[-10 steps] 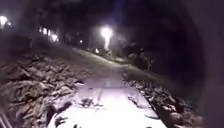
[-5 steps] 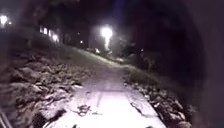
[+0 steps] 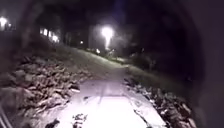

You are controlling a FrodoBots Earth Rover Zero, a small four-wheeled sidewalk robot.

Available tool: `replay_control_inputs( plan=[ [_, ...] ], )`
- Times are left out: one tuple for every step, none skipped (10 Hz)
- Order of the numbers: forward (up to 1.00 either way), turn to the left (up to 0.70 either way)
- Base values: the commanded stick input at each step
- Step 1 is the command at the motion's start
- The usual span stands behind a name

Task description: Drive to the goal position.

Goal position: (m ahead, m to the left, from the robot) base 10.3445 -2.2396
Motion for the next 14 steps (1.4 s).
replay_control_inputs(
  plan=[
    [0.45,0.00],
    [0.45,0.00],
    [0.45,0.00],
    [0.45,0.00],
    [0.45,0.00],
    [0.45,0.00],
    [0.45,0.00],
    [0.45,0.00],
    [0.45,0.00],
    [0.45,0.00],
    [0.45,0.00],
    [0.45,0.00],
    [0.45,0.00],
    [0.45,0.00]
  ],
)
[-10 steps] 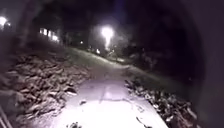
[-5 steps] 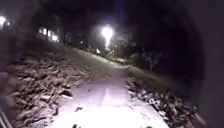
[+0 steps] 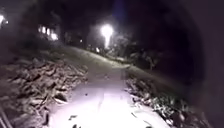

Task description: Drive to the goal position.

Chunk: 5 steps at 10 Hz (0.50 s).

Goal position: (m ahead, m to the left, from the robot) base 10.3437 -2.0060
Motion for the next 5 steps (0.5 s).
replay_control_inputs(
  plan=[
    [0.45,0.00],
    [0.45,0.00],
    [0.45,0.00],
    [0.45,0.00],
    [0.45,0.00]
  ],
)
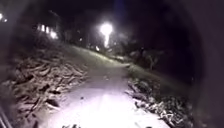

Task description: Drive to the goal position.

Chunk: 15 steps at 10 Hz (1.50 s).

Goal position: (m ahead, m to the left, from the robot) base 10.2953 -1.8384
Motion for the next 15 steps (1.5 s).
replay_control_inputs(
  plan=[
    [0.45,0.00],
    [0.45,0.00],
    [0.45,0.00],
    [0.45,0.00],
    [0.45,0.00],
    [0.45,0.00],
    [0.45,0.00],
    [0.45,0.00],
    [0.45,0.00],
    [0.45,0.00],
    [0.45,0.00],
    [0.45,0.00],
    [0.45,0.00],
    [0.45,0.00],
    [0.45,0.00]
  ],
)
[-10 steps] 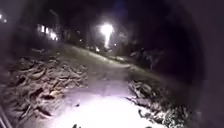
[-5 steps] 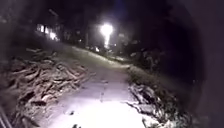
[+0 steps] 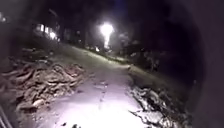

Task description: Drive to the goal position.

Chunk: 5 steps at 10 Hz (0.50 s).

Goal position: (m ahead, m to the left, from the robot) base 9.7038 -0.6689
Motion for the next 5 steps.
replay_control_inputs(
  plan=[
    [0.45,0.00],
    [0.45,0.00],
    [0.45,0.00],
    [0.45,0.00],
    [0.45,0.00]
  ],
)
